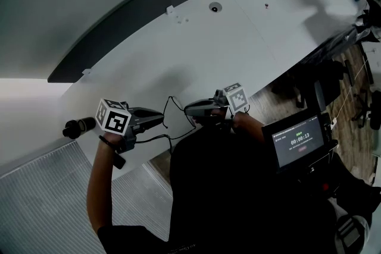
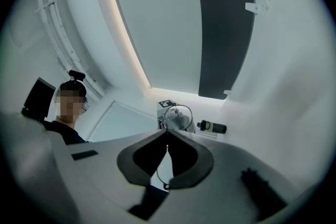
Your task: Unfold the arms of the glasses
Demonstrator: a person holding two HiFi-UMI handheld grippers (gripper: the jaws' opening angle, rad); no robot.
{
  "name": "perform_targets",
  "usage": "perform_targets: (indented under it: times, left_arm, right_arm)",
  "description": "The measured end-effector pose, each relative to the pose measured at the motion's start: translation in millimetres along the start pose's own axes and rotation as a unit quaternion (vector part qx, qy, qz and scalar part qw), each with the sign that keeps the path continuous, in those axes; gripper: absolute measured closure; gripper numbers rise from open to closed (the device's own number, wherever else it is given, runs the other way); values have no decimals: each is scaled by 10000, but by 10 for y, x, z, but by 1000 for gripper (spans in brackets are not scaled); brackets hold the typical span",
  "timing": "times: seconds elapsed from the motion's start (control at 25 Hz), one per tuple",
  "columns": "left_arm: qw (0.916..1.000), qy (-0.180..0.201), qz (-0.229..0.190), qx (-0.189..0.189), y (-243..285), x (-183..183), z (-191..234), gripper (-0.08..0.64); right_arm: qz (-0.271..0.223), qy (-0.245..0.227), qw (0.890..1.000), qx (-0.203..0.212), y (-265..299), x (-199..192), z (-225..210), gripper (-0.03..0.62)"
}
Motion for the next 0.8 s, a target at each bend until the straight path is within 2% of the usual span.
perform_targets:
  times: [0.44,0.8]
  left_arm:
    - [10000,-70,12,55,-68,-58,39,535]
    - [9999,-58,143,52,-97,-71,42,537]
  right_arm:
    - [131,122,9996,225,24,-18,18,581]
    - [162,516,9975,445,18,-39,-15,581]
Point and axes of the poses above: the fingertips, and each gripper's own axes: y forward along the fingers, z to its left, x out of its top, the point moved 7 cm from there along -y, backward along the fingers, and after that the axes turned 13 degrees about z, right-handed, at the moved point
